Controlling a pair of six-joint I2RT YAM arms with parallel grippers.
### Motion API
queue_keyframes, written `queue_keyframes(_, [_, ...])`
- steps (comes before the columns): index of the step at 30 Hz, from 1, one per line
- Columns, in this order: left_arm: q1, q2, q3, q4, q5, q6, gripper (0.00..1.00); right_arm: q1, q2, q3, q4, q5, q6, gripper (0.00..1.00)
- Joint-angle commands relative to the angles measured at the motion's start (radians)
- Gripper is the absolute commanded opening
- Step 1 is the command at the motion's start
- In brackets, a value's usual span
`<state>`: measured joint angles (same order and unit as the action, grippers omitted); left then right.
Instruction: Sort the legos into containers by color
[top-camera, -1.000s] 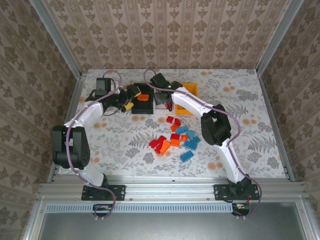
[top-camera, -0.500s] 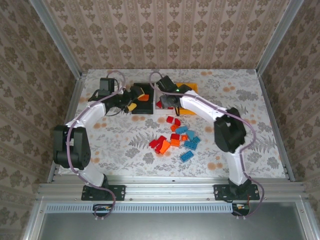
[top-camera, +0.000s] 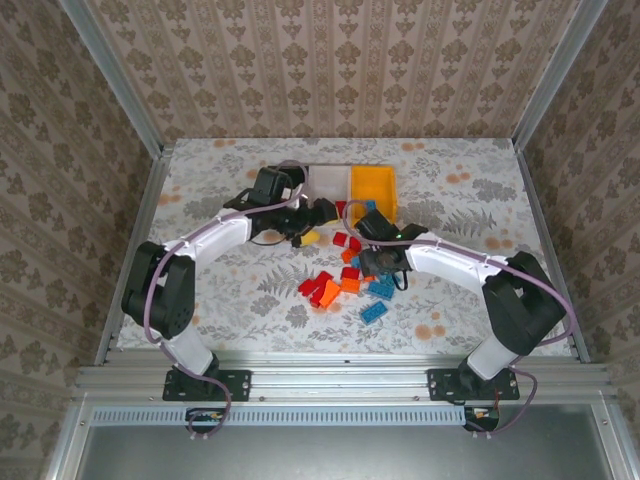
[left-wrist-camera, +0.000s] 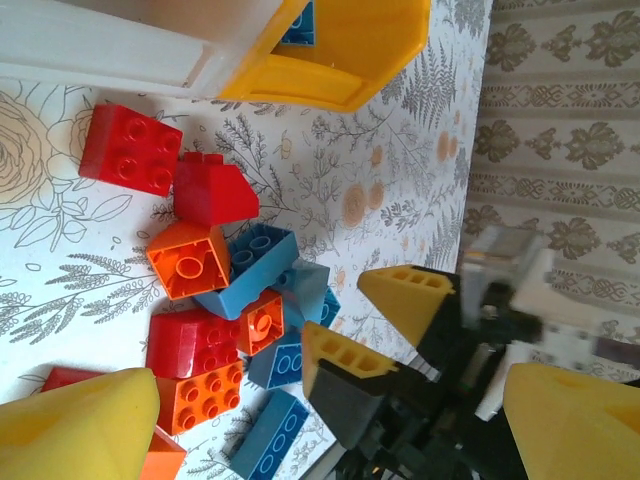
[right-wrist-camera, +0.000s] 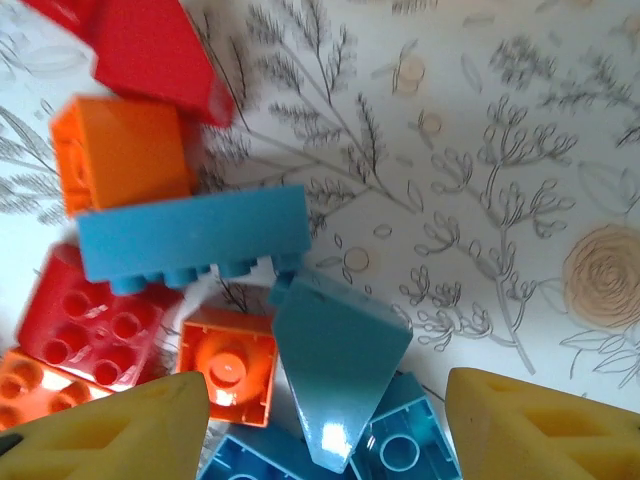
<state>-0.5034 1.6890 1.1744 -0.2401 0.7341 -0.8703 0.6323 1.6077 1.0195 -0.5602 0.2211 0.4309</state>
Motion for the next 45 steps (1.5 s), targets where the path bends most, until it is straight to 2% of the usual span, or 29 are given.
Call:
queue_keyframes(1, [0.010, 0.003, 0.034, -0.018, 0.008, 0.019, 0.91, -0.016, 0.035, -0.011, 0.020, -0.029, 0.032, 0.65])
queue_keyframes(8, [0.012, 0.008, 0.036, -0.022, 0.002, 0.025, 0.91, -0.065, 0.095, -0.014, 0.093, -0.045, 0.025, 0.59])
queue_keyframes(17, [0.030, -0.001, 0.039, -0.025, 0.002, 0.028, 0.91, -0.109, 0.094, -0.058, 0.124, -0.077, 0.032, 0.43])
queue_keyframes(22, [0.036, -0.002, 0.039, -0.025, 0.004, 0.028, 0.91, -0.109, 0.057, -0.069, 0.134, -0.068, 0.044, 0.30])
queue_keyframes(26, [0.042, -0.003, 0.044, -0.030, 0.002, 0.032, 0.91, -0.109, -0.030, -0.066, 0.104, -0.011, 0.041, 0.28])
queue_keyframes(32, [0.131, -0.018, 0.041, -0.030, -0.003, 0.030, 0.91, -0.119, -0.128, 0.024, 0.057, 0.059, 0.000, 0.29])
queue_keyframes(36, [0.180, -0.020, 0.036, -0.023, -0.007, 0.024, 0.91, -0.146, -0.023, 0.166, 0.072, 0.073, -0.039, 0.29])
queue_keyframes(45, [0.243, -0.002, 0.034, -0.031, -0.026, 0.037, 0.91, -0.203, 0.394, 0.593, 0.031, 0.083, -0.099, 0.30])
